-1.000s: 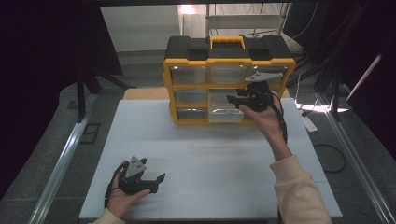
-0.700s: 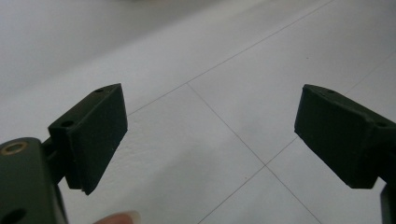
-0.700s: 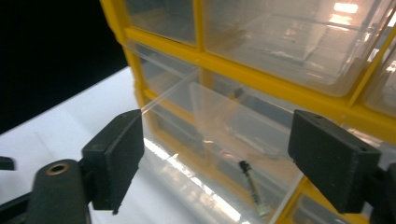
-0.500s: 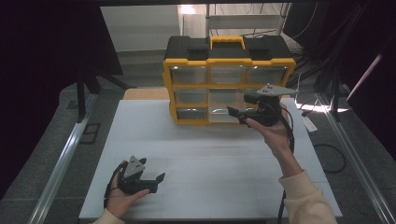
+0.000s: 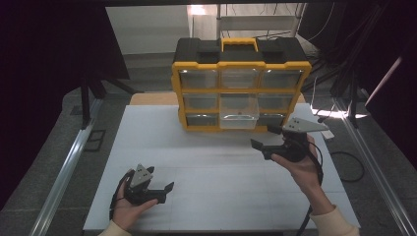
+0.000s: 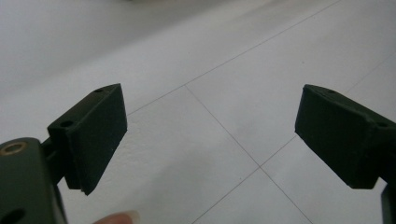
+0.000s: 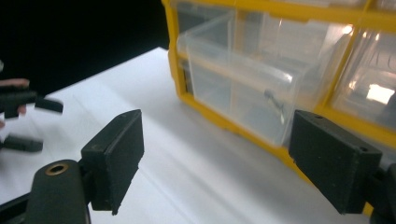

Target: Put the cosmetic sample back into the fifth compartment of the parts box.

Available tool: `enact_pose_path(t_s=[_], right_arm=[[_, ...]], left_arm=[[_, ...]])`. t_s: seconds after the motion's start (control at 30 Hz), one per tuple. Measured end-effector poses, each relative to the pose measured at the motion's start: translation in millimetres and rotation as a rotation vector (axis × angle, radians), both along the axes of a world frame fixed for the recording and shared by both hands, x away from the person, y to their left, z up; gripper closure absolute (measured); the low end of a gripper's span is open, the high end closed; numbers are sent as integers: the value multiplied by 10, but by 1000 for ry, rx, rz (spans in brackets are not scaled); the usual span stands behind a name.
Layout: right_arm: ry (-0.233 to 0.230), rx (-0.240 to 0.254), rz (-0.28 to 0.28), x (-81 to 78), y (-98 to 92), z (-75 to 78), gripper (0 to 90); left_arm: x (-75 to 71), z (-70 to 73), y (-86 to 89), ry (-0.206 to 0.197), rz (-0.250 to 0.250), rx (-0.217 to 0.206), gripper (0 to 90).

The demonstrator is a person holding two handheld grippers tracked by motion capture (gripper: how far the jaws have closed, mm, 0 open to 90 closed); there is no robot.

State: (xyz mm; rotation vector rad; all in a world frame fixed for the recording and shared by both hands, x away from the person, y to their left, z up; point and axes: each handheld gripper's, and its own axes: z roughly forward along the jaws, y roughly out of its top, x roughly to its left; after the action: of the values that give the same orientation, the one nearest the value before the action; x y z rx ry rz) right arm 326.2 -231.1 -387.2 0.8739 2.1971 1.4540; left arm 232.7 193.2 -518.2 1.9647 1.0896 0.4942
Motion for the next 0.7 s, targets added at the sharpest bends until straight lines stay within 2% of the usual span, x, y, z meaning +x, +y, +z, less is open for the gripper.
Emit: enact_pose_path(t_s=[0.13, 0.37, 0.5, 0.7], right_arm=[[10, -4, -5, -86, -67, -98, 186], [44, -15, -23, -274, -292, -450, 189], [57, -8, -40, -318, -390, -562, 188], [104, -11, -80, -434, -614, -830, 188]], left_arm=[[12, -3, 10, 3, 3, -1, 98], [14, 3, 20, 1, 0, 0, 99], [17, 0, 19, 1, 0, 1, 99], [28, 4, 4, -1, -5, 2, 98]])
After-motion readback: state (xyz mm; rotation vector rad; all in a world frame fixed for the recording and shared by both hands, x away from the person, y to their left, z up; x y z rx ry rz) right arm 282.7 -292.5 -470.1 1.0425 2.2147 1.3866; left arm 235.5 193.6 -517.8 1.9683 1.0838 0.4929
